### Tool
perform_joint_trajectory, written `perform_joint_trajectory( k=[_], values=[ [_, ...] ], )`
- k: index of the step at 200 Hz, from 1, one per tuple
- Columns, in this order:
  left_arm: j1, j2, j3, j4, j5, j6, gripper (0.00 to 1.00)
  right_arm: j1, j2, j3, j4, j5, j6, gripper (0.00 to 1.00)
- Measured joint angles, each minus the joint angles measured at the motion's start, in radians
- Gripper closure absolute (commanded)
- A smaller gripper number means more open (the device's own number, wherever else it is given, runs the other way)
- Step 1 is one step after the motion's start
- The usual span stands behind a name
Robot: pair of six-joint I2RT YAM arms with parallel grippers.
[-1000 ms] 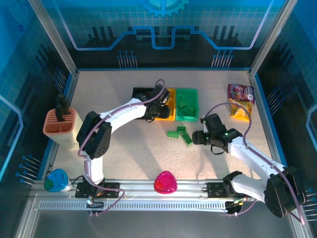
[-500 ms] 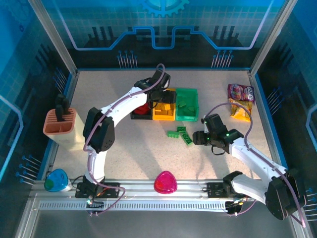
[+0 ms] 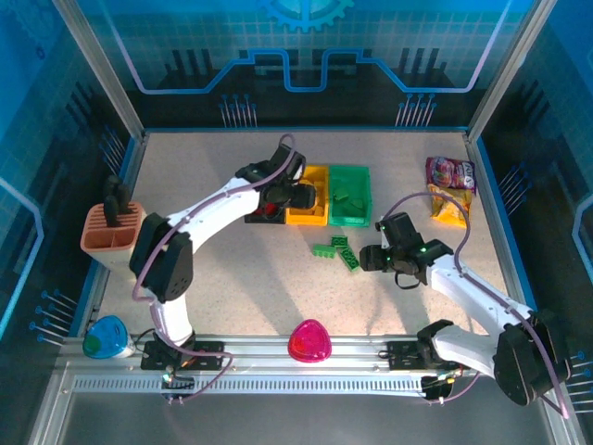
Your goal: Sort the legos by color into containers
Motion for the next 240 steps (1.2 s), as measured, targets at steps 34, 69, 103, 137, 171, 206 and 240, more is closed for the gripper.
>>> perform_joint_trajectory(
  k=[34,69,103,137,171,206,240],
  values=[
    [0.0,-0.138,-0.184,0.092,0.005,-0.011,0.44,0.017,0.058,0.027,0.002,-0.007,-0.011,0.31],
    [0.0,-0.213,-0.371,0.18,0.014,-0.027,0.44,0.065,0.15,0.085,0.007,-0.018,-0.027,0.31],
    [0.0,-0.284,-0.523,0.231,0.024,-0.056,0.44,0.099,0.257,0.15,0.006,-0.017,-0.044,0.32],
    [0.0,-0.358,-0.621,0.276,0.024,-0.085,0.45,0.114,0.362,0.193,0.006,-0.009,-0.055,0.34],
    [0.0,-0.404,-0.705,0.304,0.024,-0.113,0.46,0.148,0.462,0.236,-0.002,0.029,-0.061,0.37],
    [-0.001,-0.436,-0.758,0.312,0.023,-0.123,0.47,0.186,0.528,0.27,-0.008,0.063,-0.065,0.51],
    [-0.001,-0.455,-0.772,0.321,0.023,-0.124,0.49,0.23,0.555,0.302,-0.047,0.117,-0.057,0.7]
  ],
)
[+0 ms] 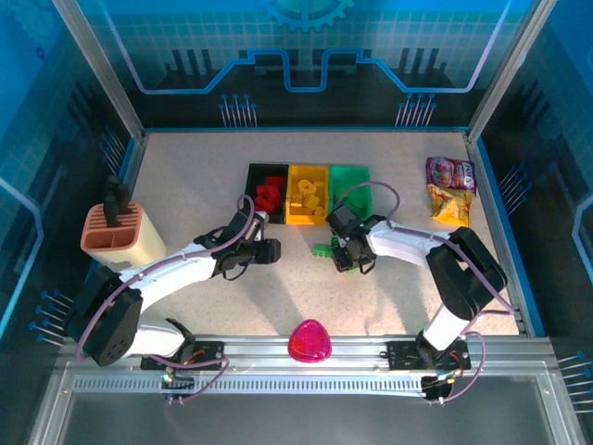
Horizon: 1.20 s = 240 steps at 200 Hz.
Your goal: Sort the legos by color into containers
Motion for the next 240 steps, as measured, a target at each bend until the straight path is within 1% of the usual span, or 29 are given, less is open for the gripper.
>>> perform_joint_trajectory(
  k=[14,38,79,101,132,154,184,211,240],
  values=[
    [0.0,-0.002,0.0,0.004,0.0,0.0,0.49,0.013,0.0,0.014,-0.019,0.025,0.007,0.72],
    [0.0,-0.003,-0.001,0.011,0.0,-0.002,0.49,0.02,-0.006,0.029,-0.045,0.054,0.011,0.73],
    [-0.01,-0.004,-0.005,0.015,-0.006,-0.003,0.51,0.012,-0.101,0.072,-0.111,0.088,0.0,0.72],
    [-0.026,-0.005,-0.013,0.014,-0.016,-0.004,0.51,-0.027,-0.139,0.143,-0.13,0.092,-0.024,0.71],
    [-0.064,-0.007,-0.029,0.014,-0.038,-0.01,0.52,-0.103,-0.137,0.251,-0.148,0.091,-0.061,0.71],
    [-0.085,-0.008,-0.048,0.017,-0.05,-0.024,0.52,-0.148,-0.102,0.342,-0.162,0.087,-0.089,0.71],
    [-0.131,-0.025,-0.09,0.039,-0.057,-0.034,0.51,-0.201,-0.018,0.465,-0.173,0.066,-0.12,0.7],
    [-0.185,-0.084,-0.148,0.092,-0.058,-0.051,0.5,-0.235,0.082,0.559,-0.183,0.042,-0.136,0.69],
    [-0.205,-0.154,-0.188,0.121,-0.071,-0.06,0.5,-0.25,0.176,0.631,-0.192,0.011,-0.138,0.68]
  ],
)
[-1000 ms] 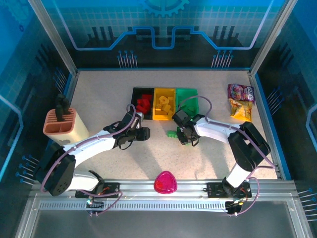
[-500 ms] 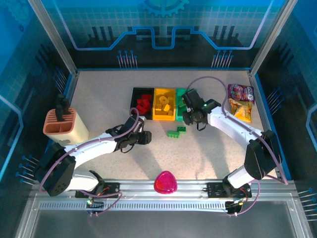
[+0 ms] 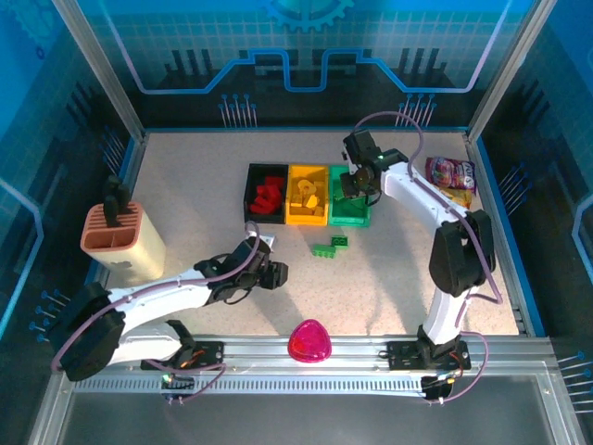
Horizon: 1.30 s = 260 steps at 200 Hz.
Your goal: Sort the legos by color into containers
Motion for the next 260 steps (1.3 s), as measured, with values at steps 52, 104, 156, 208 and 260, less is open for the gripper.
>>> perform_joint_trajectory(
  k=[52,104,156,208,260],
  values=[
    [-0.003,-0.11,-0.026,-0.002,-0.037,-0.011,0.5,-0.001,0.075,0.041,-0.003,-0.111,0.016,0.33],
    [-0.004,-0.15,-0.041,-0.014,-0.061,-0.013,0.51,0.001,0.056,0.017,0.01,-0.13,0.031,0.32],
    [-0.004,-0.15,-0.041,-0.017,-0.065,-0.015,0.5,0.014,-0.1,-0.156,0.03,-0.121,0.036,0.31],
    [-0.004,-0.15,-0.041,-0.017,-0.065,-0.015,0.49,0.071,-0.18,-0.315,0.055,-0.103,0.075,0.2],
    [-0.004,-0.15,-0.041,-0.017,-0.065,-0.015,0.49,0.115,-0.183,-0.403,0.1,-0.098,0.17,0.2]
  ],
)
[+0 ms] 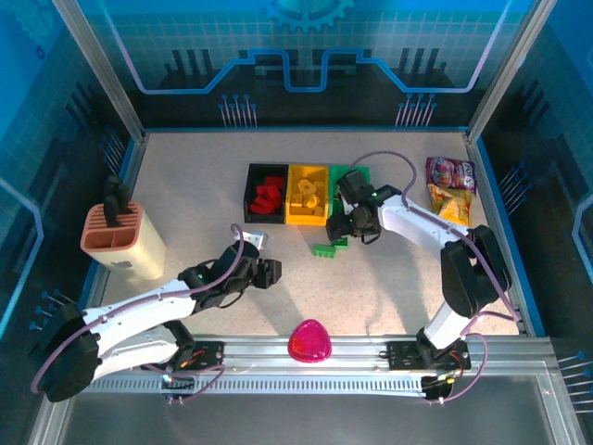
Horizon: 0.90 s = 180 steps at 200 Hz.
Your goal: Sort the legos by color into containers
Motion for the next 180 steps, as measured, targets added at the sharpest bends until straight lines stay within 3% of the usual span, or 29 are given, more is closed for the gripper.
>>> perform_joint_trajectory(
  k=[108,157,180],
  values=[
    [0.0,0.0,-0.006,0.001,0.0,0.0,0.49,0.05,0.125,-0.016,0.075,0.036,0.172,0.26],
    [0.0,0.0,-0.039,0.0,-0.001,-0.003,0.5,0.051,0.166,-0.016,0.093,0.036,0.191,0.36],
    [0.0,0.0,-0.039,0.0,-0.004,-0.003,0.5,0.056,0.174,-0.016,0.104,0.037,0.192,0.46]
  ],
)
